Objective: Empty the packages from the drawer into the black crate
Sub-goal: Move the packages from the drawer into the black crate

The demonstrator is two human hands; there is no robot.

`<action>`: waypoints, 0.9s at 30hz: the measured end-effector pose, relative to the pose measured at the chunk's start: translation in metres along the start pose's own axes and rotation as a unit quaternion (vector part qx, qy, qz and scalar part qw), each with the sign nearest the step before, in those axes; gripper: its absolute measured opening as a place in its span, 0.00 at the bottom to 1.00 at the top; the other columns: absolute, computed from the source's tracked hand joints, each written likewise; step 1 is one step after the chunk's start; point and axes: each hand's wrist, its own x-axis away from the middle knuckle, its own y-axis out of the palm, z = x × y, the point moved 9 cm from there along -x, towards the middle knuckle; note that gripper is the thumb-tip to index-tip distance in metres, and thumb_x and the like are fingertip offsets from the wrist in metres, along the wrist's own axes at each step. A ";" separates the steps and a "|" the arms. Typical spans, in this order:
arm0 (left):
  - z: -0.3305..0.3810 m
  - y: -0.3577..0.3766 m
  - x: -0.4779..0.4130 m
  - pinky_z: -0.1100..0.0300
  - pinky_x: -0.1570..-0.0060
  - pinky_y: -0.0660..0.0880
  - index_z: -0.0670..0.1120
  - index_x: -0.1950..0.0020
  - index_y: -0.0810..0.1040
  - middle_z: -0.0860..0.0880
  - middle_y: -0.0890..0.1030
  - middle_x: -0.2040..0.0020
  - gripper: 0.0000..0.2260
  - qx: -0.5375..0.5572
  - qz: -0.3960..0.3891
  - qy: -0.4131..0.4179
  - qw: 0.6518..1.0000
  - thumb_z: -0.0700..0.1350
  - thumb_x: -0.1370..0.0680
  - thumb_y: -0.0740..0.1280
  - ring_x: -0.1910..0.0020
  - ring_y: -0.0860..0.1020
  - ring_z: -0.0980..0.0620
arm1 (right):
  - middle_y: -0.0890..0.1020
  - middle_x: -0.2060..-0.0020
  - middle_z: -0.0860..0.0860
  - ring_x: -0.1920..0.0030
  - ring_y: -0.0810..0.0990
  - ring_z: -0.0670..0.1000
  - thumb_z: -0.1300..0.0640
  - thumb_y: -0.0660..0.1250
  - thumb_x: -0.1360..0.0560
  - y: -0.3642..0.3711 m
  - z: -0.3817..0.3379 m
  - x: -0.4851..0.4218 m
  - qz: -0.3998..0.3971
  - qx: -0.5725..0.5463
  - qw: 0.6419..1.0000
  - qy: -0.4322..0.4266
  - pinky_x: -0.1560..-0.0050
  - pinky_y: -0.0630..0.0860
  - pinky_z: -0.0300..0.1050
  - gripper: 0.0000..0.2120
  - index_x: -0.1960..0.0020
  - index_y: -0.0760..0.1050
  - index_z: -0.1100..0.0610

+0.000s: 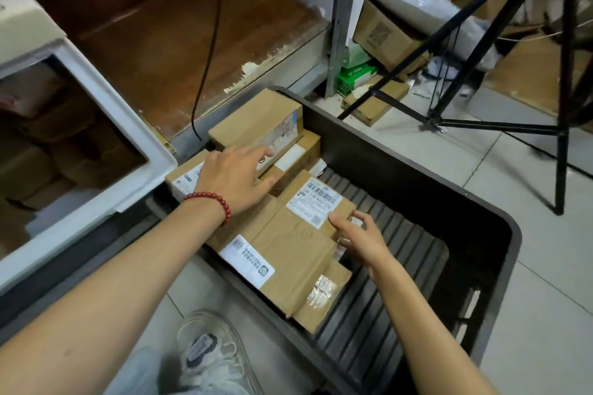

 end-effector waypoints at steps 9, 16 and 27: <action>-0.045 -0.023 0.031 0.51 0.44 0.69 0.55 0.35 0.71 0.52 0.77 0.38 0.19 -0.056 0.040 -0.070 0.995 0.59 0.24 0.62 0.38 0.73 0.48 | 0.73 0.31 0.53 0.33 0.73 0.55 0.37 0.69 0.29 0.012 -0.063 0.007 0.046 0.303 0.943 -0.130 0.35 0.71 0.52 0.35 0.28 0.67 0.51; -0.088 -0.059 0.077 0.51 0.43 0.67 0.54 0.32 0.69 0.51 0.75 0.36 0.20 -0.107 0.053 -0.137 0.983 0.59 0.22 0.60 0.37 0.72 0.48 | 0.72 0.30 0.50 0.30 0.69 0.54 0.33 0.66 0.29 0.081 -0.129 0.066 0.008 0.389 0.873 -0.294 0.31 0.67 0.58 0.33 0.28 0.67 0.46; -0.195 -0.106 0.209 0.50 0.41 0.69 0.53 0.28 0.65 0.49 0.74 0.34 0.23 -0.132 0.022 -0.253 0.958 0.57 0.22 0.61 0.36 0.72 0.46 | 0.73 0.32 0.51 0.32 0.71 0.54 0.35 0.64 0.26 0.253 -0.145 0.176 -0.157 0.450 0.750 -0.458 0.34 0.70 0.54 0.32 0.28 0.65 0.50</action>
